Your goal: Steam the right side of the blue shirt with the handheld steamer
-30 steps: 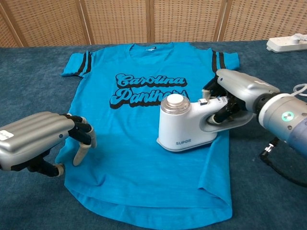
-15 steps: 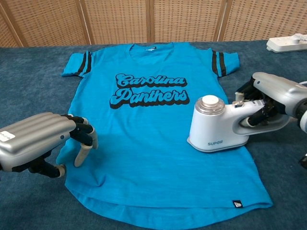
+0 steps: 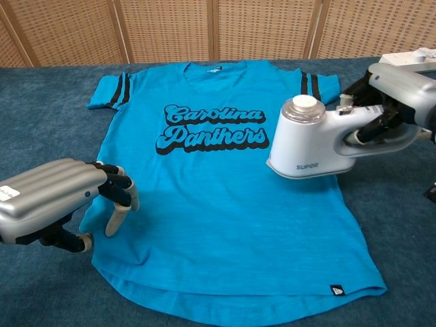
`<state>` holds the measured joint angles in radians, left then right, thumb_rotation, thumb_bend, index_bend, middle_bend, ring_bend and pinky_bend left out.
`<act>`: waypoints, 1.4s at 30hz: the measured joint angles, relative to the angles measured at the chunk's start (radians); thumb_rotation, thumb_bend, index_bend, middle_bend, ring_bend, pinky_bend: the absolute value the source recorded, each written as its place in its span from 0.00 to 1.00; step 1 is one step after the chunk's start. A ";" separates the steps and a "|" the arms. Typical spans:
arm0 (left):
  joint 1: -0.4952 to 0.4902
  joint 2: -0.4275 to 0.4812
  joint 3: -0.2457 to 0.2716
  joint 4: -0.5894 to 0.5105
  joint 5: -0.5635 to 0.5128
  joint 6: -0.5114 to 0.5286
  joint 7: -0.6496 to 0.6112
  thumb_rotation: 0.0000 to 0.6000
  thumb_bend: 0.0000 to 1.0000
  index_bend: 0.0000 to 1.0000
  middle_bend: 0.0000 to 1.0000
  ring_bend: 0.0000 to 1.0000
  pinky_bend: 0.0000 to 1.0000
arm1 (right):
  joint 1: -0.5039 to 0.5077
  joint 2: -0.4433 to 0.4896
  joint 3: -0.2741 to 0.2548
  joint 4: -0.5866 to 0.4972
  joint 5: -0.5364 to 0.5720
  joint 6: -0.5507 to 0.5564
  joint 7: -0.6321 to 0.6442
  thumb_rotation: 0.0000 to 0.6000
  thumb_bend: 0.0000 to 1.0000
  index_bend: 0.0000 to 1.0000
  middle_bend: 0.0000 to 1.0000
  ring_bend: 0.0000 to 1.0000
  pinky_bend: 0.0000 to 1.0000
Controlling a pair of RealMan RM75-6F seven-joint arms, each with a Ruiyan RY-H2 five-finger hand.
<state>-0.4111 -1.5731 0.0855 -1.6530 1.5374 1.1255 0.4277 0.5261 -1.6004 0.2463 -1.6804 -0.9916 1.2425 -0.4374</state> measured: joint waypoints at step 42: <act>0.018 -0.001 -0.001 -0.017 -0.014 0.010 0.020 1.00 0.42 0.65 0.37 0.23 0.22 | 0.209 -0.280 0.104 0.404 0.053 -0.129 -0.032 1.00 0.38 0.66 0.68 0.69 0.59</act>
<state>-0.3932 -1.5742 0.0850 -1.6696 1.5231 1.1354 0.4476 0.7356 -1.8802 0.3499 -1.2769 -0.9385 1.1140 -0.4695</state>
